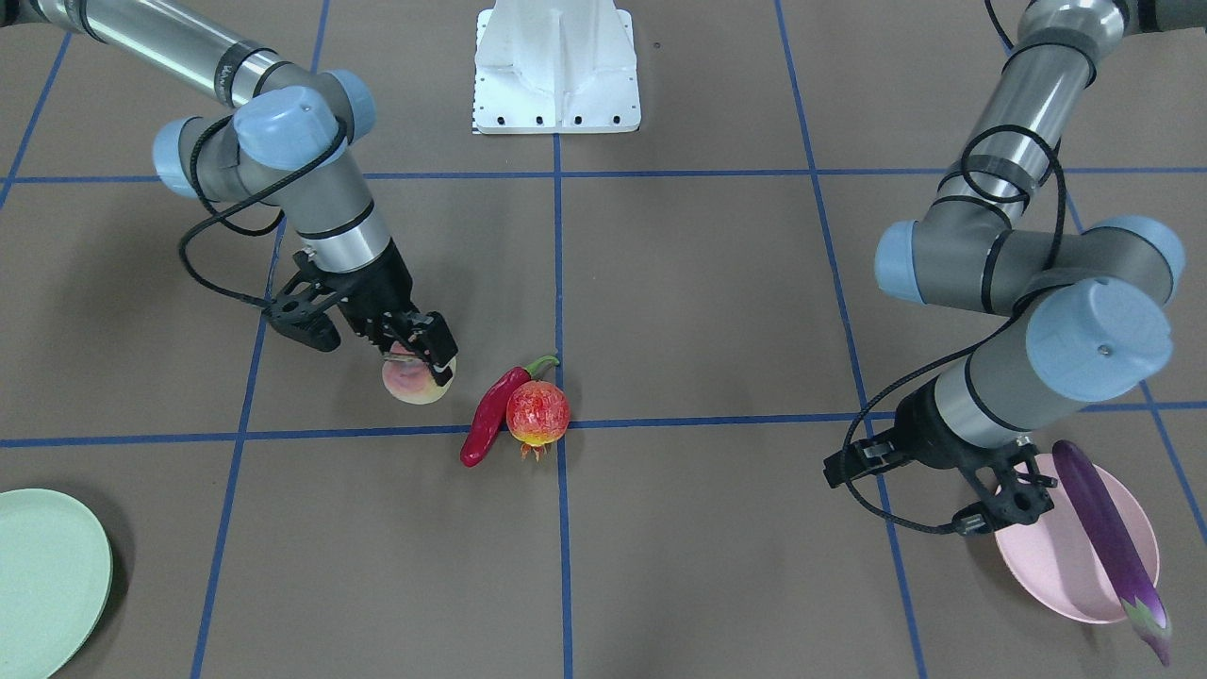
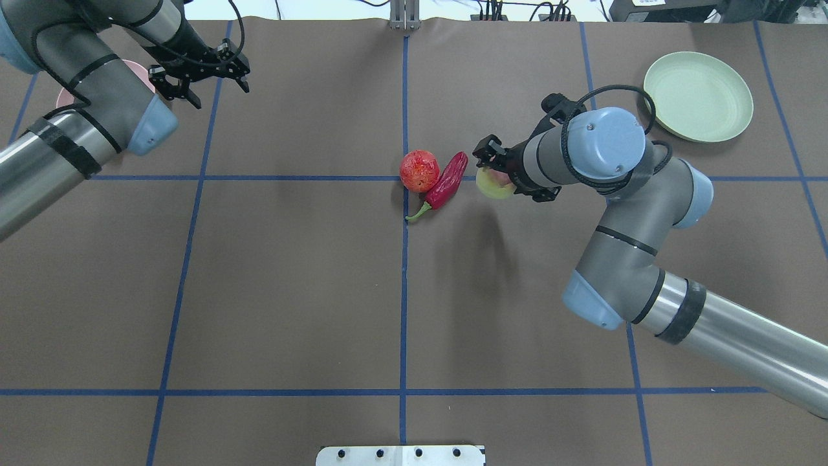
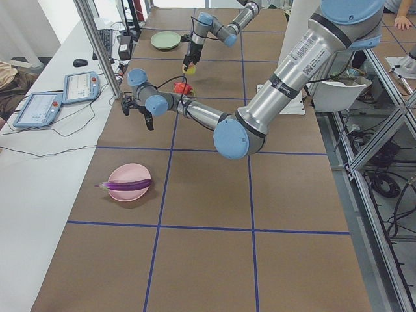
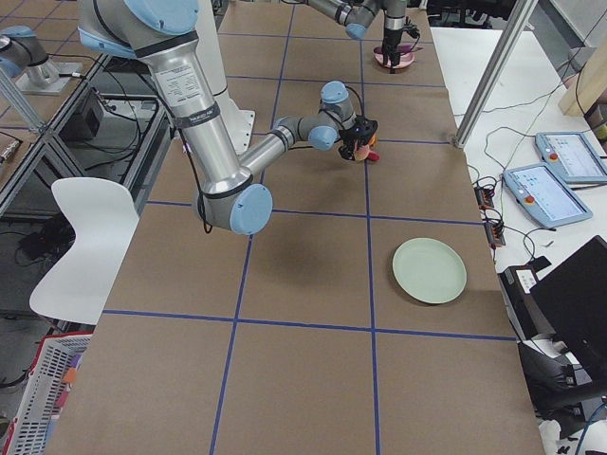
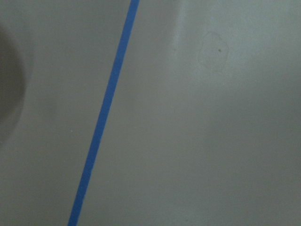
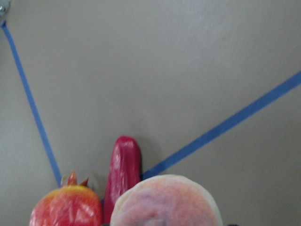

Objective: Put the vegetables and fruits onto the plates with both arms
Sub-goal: 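Carry the peach to the green plate while the left gripper reaches for the chili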

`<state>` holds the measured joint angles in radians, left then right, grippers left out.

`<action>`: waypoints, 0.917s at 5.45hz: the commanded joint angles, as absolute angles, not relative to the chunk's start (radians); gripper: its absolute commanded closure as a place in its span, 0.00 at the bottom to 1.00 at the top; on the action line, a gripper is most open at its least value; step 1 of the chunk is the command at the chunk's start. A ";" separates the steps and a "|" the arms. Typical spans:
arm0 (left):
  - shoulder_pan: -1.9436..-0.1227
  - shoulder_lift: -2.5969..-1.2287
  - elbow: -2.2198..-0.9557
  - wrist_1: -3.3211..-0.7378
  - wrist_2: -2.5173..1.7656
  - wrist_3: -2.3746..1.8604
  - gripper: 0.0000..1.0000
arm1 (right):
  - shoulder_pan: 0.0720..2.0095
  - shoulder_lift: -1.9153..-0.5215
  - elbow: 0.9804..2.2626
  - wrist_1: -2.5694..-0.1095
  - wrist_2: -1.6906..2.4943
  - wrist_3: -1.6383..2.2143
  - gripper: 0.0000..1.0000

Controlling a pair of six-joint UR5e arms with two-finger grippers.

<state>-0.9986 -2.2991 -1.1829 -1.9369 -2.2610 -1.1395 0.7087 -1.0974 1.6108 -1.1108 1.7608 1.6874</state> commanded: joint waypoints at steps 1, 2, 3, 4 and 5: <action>-0.902 -2.365 -1.180 -1.933 -2.191 -1.227 0.00 | 0.893 -1.150 1.524 -1.108 1.796 1.491 1.00; -0.867 -2.391 -1.177 -1.930 -2.172 -1.250 0.00 | 0.987 -1.150 1.431 -1.103 1.799 1.371 1.00; -0.845 -2.419 -1.177 -1.930 -2.171 -1.305 0.00 | 1.081 -1.152 1.329 -1.101 1.802 1.209 1.00; -0.807 -2.456 -1.177 -1.933 -2.133 -1.334 0.00 | 1.150 -1.152 1.237 -1.101 1.805 1.087 1.00; -0.767 -2.512 -1.177 -1.939 -2.064 -1.376 0.00 | 1.175 -1.152 1.180 -1.101 1.809 1.075 1.00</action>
